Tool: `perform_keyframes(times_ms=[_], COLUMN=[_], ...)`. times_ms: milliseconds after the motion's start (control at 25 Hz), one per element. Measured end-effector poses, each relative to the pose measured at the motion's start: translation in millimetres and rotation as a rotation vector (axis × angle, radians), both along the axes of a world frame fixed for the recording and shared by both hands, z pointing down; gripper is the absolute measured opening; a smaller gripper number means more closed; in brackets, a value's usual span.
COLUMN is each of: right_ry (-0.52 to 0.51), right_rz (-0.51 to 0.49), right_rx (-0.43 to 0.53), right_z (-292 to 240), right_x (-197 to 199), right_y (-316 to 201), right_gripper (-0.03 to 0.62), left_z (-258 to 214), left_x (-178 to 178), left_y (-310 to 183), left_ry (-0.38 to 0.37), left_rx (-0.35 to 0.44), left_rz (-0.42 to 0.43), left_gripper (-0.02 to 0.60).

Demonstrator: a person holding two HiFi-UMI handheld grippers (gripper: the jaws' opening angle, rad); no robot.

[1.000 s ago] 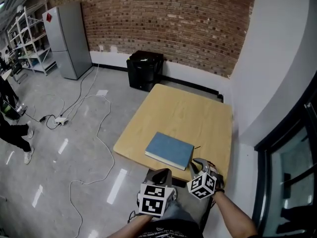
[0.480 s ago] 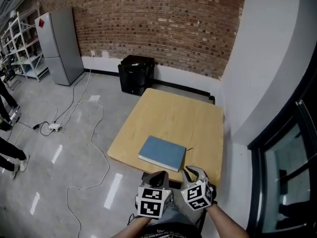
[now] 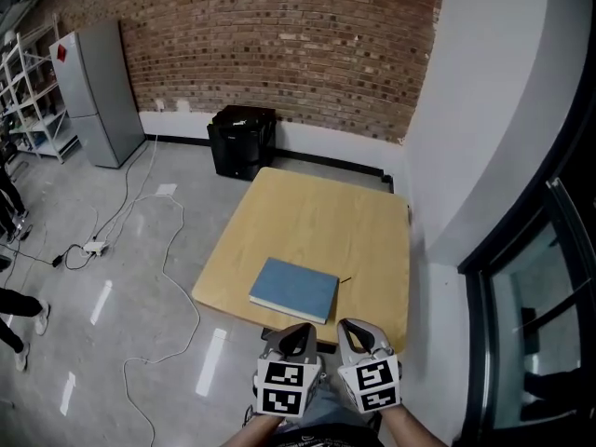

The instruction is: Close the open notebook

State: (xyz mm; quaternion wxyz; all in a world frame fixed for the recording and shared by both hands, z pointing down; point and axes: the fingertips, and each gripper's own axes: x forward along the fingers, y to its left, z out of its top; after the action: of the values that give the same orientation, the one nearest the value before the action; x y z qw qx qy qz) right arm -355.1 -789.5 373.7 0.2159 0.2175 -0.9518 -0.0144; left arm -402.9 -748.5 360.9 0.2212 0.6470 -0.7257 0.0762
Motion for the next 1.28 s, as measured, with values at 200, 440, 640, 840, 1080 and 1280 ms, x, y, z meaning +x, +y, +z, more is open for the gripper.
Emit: perform_keyframes(times_ms=[200, 440, 640, 840, 1080, 1280], right_ry=[-0.055, -0.1, -0.117, -0.13, -0.135, -0.131], right_rz=[0.035, 0.071, 0.083, 0.083, 0.083, 0.078], right_rx=[-0.087, -0.164, -0.195, -0.211, -0.23, -0.228], right_z=[14.3, 35.1, 36.3, 40.8, 14.4, 32.0], right_x=[21.3, 25.3, -1.5, 56.2, 33.8, 53.1], right_y=[-32.4, -70.7, -41.4, -52.2, -46.3, -58.3], right_gripper=[0.005, 0.003, 0.003, 0.003, 0.003, 0.003], left_z=[22.8, 47.3, 48.3, 48.1, 20.3, 36.0], left_x=[19.1, 25.9, 2.2, 60.7, 40.6, 60.4], left_y=[-43.6, -89.0, -61.2, -72.7, -66.7, -79.2], left_ry=[-0.011, -0.043, -0.045, -0.065, -0.063, -0.065], left_rx=[0.003, 0.013, 0.015, 0.025, 0.025, 0.026], left_rz=[0.028, 0.069, 0.09, 0.098, 0.103, 0.101], left_gripper=[0.011, 0.011, 0.011, 0.011, 0.011, 0.011])
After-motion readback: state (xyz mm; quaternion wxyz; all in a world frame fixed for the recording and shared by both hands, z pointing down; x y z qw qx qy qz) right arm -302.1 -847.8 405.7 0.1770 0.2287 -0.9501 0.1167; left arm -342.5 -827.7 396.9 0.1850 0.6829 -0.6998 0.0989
